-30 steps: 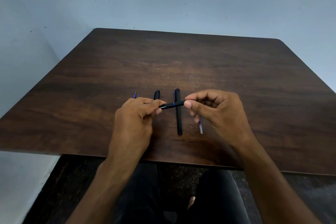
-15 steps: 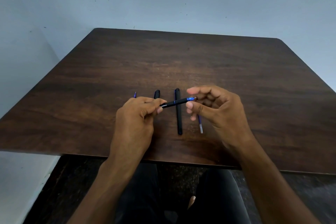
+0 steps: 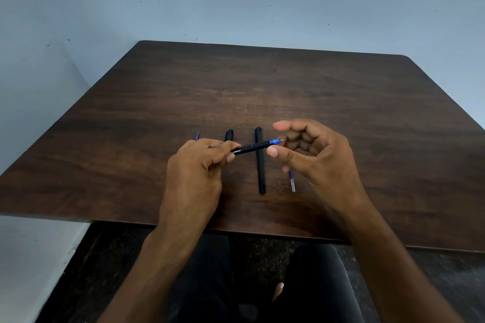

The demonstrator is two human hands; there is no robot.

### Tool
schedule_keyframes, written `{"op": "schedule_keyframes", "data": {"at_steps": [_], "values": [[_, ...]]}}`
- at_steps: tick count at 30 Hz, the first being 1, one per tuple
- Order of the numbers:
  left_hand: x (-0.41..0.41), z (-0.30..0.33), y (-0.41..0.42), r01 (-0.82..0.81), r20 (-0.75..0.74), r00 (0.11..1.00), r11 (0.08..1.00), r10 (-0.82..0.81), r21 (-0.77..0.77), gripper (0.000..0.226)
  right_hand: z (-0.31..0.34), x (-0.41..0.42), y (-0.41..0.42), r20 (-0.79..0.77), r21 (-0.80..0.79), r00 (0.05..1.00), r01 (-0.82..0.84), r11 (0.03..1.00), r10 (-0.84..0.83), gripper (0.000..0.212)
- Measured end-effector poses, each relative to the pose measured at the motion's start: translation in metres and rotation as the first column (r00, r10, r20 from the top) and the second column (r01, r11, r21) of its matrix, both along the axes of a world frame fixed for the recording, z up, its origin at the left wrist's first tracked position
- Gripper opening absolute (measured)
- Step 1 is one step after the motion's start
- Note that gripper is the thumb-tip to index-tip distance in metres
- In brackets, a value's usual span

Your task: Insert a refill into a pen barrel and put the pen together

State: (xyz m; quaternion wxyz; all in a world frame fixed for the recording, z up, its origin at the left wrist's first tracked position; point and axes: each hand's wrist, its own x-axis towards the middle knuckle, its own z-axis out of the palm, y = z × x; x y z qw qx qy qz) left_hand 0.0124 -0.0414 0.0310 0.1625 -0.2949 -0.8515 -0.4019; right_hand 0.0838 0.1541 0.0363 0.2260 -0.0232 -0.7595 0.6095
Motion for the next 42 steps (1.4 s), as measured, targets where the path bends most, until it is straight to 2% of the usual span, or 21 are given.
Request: {"op": "schedule_keyframes", "data": {"at_steps": [4,12,20,27,37,42], "values": [[0.0,0.0,0.0,0.007,-0.008,1.0,1.0,-0.007,0.0,0.03,-0.003,-0.001,0.002,-0.009,-0.009,1.0,-0.003,1.0,0.003,0.017],[0.0,-0.001,0.0,0.011,-0.039,0.999,1.0,-0.011,0.001,0.031,-0.002,-0.002,0.001,-0.017,0.015,0.999,0.03,0.999,-0.03,0.012],[0.002,-0.003,-0.003,0.014,0.006,1.0,0.999,-0.015,0.033,0.03,0.004,0.002,-0.002,-0.035,0.019,0.999,-0.013,1.0,0.013,0.02],[0.003,0.002,-0.004,0.009,0.039,0.999,1.0,-0.01,0.014,0.028,0.008,0.002,-0.004,-0.05,0.169,0.998,0.035,0.985,-0.027,0.014],[0.009,0.004,-0.007,-0.024,0.024,0.999,0.998,0.023,0.059,0.026,0.01,0.0,-0.009,-0.068,0.169,0.996,0.075,0.983,-0.064,0.016],[0.006,0.004,-0.011,-0.051,0.001,0.999,0.998,0.051,0.029,0.025,0.01,-0.007,-0.012,-0.045,0.112,0.995,0.098,0.989,-0.093,0.016]]}}
